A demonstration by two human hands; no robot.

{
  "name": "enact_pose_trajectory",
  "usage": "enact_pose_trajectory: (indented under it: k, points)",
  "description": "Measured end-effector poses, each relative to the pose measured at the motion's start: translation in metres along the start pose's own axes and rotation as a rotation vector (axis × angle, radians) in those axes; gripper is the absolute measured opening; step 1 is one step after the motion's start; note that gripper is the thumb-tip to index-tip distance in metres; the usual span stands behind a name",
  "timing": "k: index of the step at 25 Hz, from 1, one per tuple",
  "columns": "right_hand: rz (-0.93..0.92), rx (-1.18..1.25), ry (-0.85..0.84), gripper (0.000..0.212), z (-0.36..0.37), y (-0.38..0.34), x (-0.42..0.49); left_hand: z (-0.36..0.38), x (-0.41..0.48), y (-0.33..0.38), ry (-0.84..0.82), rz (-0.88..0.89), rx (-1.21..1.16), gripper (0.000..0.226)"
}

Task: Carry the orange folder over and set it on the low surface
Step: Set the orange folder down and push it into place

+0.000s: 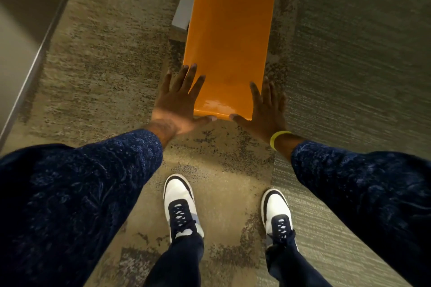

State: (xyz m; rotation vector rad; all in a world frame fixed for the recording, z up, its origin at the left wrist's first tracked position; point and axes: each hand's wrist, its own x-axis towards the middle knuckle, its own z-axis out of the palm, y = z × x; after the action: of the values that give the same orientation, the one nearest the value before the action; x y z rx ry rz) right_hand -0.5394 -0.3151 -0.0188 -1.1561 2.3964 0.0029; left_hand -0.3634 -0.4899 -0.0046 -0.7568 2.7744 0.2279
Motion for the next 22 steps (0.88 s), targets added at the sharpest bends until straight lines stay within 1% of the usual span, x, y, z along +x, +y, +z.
enact_pose_trajectory:
  k: [2, 5, 8, 10, 13, 15, 19, 22]
  points:
    - [0.030, 0.021, -0.018, 0.108, -0.001, -0.007, 0.005, -0.002, 0.006, -0.009, 0.013, 0.021, -0.010, 0.114]
    - [0.079, 0.055, 0.001, 0.108, 0.002, -0.017, 0.008, -0.003, 0.014, -0.017, 0.018, 0.058, -0.027, 0.112]
    - [0.087, 0.106, -0.005, 0.108, 0.010, -0.021, 0.021, 0.003, 0.026, -0.028, 0.063, 0.054, -0.060, 0.111]
    - [0.085, 0.121, -0.025, 0.109, 0.015, -0.023, 0.036, 0.007, 0.042, -0.032, 0.072, 0.019, -0.116, 0.111]
    - [0.087, 0.117, -0.028, 0.110, 0.013, -0.015, 0.056, 0.015, 0.059, -0.031, 0.043, -0.014, -0.099, 0.111]
    - [0.134, 0.160, -0.030, 0.111, 0.004, -0.010, 0.062, 0.014, 0.066, -0.029, 0.020, -0.036, -0.126, 0.110]
    - [0.204, 0.215, -0.084, 0.114, -0.012, 0.001, 0.082, 0.016, 0.084, -0.035, -0.018, -0.137, -0.248, 0.111]
    - [0.282, 0.321, -0.091, 0.117, -0.002, 0.006, 0.102, 0.033, 0.105, -0.045, -0.053, -0.232, -0.371, 0.121]
